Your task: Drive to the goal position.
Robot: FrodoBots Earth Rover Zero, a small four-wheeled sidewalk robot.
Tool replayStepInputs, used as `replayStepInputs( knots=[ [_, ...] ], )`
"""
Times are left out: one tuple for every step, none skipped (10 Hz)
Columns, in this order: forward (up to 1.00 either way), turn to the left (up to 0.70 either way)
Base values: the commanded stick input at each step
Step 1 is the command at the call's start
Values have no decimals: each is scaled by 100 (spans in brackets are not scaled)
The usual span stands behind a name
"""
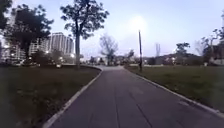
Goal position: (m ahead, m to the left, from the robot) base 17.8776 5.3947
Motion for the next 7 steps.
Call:
replayStepInputs(
  knots=[
    [70,0],
    [70,0],
    [70,0],
    [70,0],
    [70,0],
    [70,0],
    [70,0]
  ],
)
